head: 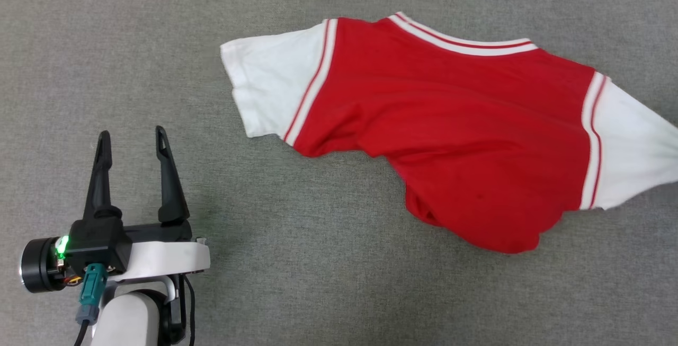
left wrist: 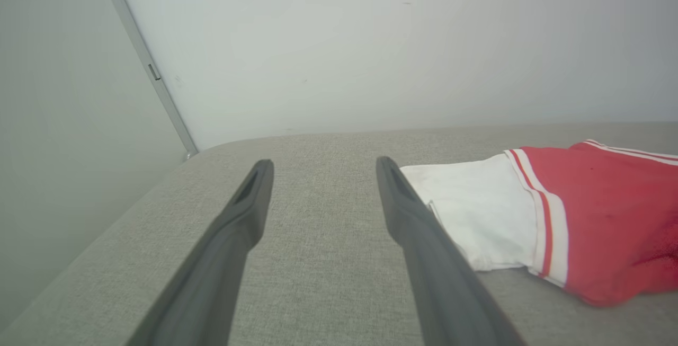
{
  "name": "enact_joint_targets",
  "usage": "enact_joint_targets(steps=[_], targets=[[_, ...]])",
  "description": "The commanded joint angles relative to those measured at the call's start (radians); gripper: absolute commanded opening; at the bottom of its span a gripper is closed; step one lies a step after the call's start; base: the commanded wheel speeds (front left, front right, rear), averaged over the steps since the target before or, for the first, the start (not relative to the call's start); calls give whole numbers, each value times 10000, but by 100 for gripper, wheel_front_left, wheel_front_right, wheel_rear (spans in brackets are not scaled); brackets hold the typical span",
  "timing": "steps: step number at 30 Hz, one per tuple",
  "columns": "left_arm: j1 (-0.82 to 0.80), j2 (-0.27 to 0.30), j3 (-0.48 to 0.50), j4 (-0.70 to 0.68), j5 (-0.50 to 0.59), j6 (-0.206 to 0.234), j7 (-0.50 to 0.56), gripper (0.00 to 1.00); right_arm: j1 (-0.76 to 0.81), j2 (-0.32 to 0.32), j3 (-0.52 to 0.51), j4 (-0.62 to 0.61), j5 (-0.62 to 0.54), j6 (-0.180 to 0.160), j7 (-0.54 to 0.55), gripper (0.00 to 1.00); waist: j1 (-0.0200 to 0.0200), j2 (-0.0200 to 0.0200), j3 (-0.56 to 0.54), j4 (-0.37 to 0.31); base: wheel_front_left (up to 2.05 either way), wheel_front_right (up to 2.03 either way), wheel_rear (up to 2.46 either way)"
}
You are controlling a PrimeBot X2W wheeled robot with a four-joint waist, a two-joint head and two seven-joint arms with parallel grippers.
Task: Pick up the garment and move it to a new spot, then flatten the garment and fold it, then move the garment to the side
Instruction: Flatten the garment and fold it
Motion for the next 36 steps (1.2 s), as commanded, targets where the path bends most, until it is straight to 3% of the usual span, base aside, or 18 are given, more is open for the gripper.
enact_joint_targets(steps=[1, 4, 5, 6, 13, 18, 23, 28, 33, 36], targets=[[21, -66, 38, 1, 96, -73, -25, 100, 269, 194, -74, 240, -54, -10, -70, 0, -1, 0, 42, -14, 0, 0, 0], [-37, -61, 131, 95, 160, -132, -25, 100, 614, 735, -403, 749, -198, -9, -502, 0, -1, 0, 3, -72, 0, 0, 0], [-47, -41, 167, 140, 162, -146, -25, 100, 692, 919, -537, 868, -293, -9, -735, 24, -1, 0, -53, -106, 0, 0, 0], [-45, -16, 195, 182, 200, -161, -25, 100, 729, 1065, -705, 993, -473, -9, -1006, 100, -1, 0, -135, -150, 0, 0, 0], [-167, 254, 435, 443, 274, -431, -25, 100, 1325, 1598, -2151, 1049, -1422, -9, -3520, 100, -1, 0, -964, -484, 0, 0, 0], [-822, 843, 541, 1022, 232, -869, 25, 100, 2166, 2375, -4336, 843, -2664, -9, -6179, 100, -1, 0, -1391, -771, 0, 0, 0], [-2406, 1769, 623, 1667, 213, -1441, 698, 100, 3518, 3980, -6905, 8, -4255, -9, -8024, 100, -1, 0, -1478, -1151, 0, 0, 0], [-4003, 2575, 343, 2055, 348, -2054, 2090, 100, 4990, 6034, -8981, -1551, -5698, -10, -8941, 100, -1, 0, -1331, -1519, 0, 0, 0], [-5607, 3336, -472, 2781, 307, -2749, 3995, 100, 6267, 7617, -9919, -2922, -6590, -9, -9421, 100, -1, 0, -1066, -1788, 0, 0, 0], [-6575, 3808, -1170, 3274, -53, -2913, 5343, 100, 6932, 8421, -9923, -3571, -7047, -9, -9616, 100, -1, 0, -857, -1965, 0, 0, 0]])
